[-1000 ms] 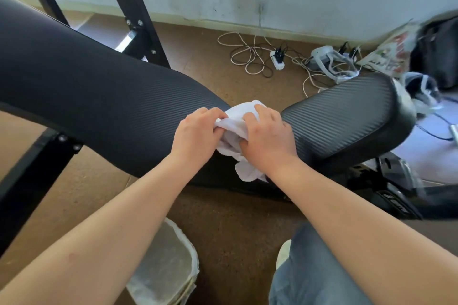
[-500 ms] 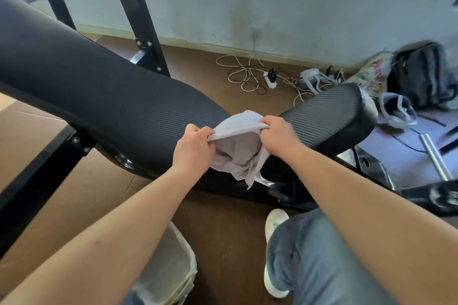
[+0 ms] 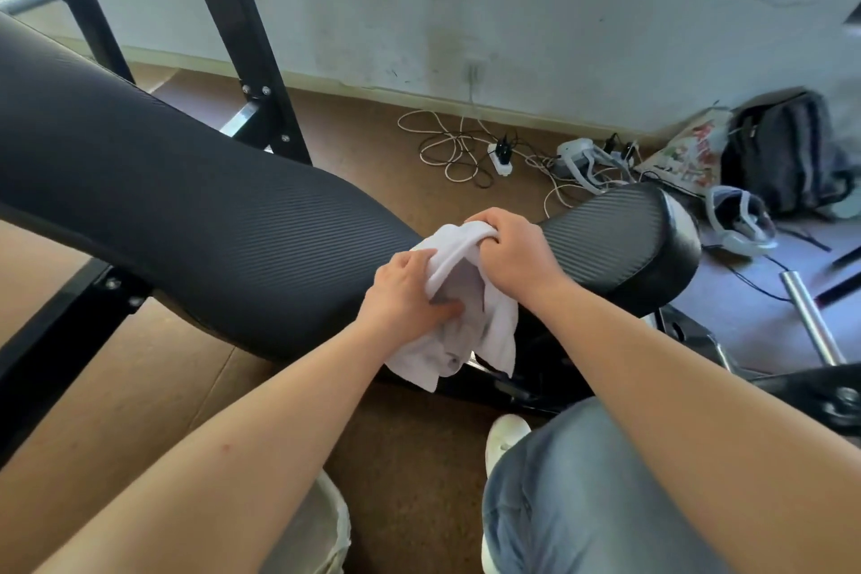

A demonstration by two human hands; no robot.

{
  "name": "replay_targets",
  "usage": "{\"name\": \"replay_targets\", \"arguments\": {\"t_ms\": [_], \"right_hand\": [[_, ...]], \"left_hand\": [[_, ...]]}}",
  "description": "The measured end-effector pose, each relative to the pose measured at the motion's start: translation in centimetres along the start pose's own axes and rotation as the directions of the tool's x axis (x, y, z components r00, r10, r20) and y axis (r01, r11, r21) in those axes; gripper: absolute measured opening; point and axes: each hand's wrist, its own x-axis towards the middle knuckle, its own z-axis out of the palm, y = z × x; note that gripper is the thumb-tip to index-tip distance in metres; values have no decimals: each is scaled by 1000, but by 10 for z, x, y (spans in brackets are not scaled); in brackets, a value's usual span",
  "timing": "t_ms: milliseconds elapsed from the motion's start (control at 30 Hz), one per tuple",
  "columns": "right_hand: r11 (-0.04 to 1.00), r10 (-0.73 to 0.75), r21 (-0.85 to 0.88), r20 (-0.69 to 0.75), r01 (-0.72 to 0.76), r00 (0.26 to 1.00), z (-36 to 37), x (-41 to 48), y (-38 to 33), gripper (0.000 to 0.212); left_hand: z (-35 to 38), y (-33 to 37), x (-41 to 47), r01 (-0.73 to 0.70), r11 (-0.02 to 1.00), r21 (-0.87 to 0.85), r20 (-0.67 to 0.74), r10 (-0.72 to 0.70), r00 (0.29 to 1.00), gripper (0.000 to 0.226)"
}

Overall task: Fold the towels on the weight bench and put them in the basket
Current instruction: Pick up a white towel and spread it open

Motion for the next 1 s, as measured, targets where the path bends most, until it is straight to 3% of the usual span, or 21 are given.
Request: {"name": "replay_targets", "arguments": {"t_ms": [67, 100, 200, 267, 433, 533, 633, 733, 800, 900, 1000], "right_hand": [[998, 22, -64, 30, -20, 999, -2, 4, 7, 30], [992, 60, -118, 81, -50, 995, 0, 5, 10, 33], [962, 195, -242, 285, -126, 939, 13, 4, 16, 42], [954, 209, -276, 329, -118, 921, 24, 0, 16, 42], [959, 105, -279, 185, -51, 977, 31, 1, 15, 46], [958, 147, -266, 135, -107, 980, 28, 8, 19, 34], [944, 215, -289, 176, -158, 961, 29, 8, 22, 50], [945, 205, -270, 42, -186, 978, 37, 3, 18, 47], [949, 195, -242, -61, -204, 979, 41, 1, 14, 36], [975, 171, -131, -63, -178, 983, 45, 2, 9, 23], [991, 91, -104, 43, -86, 995, 51, 6, 7, 30]], "left_hand": [[1, 2, 8, 27, 999, -26, -66, -29, 997, 39], [0, 3, 10, 48, 997, -61, -92, -53, 994, 29], [-8, 3, 15, 149, 980, -134, -139, -167, 976, 23], [-20, 5, 16, 173, 959, -226, -179, -215, 960, 16], [-43, 10, 15, 4, 956, -294, -272, -88, 958, 13], [-63, 15, 14, -18, 851, -524, -351, -196, 916, 18], [-77, 17, 15, -8, 783, -622, -314, -240, 918, 34], [-76, 10, 9, 94, 882, -461, -136, -175, 975, 61], [-68, 2, 4, 104, 984, -145, -10, -107, 994, 74], [-57, -13, -1, 51, 965, 259, 104, -80, 991, 85], [-50, -28, -3, 4, 963, 270, 170, -52, 984, 88]]}}
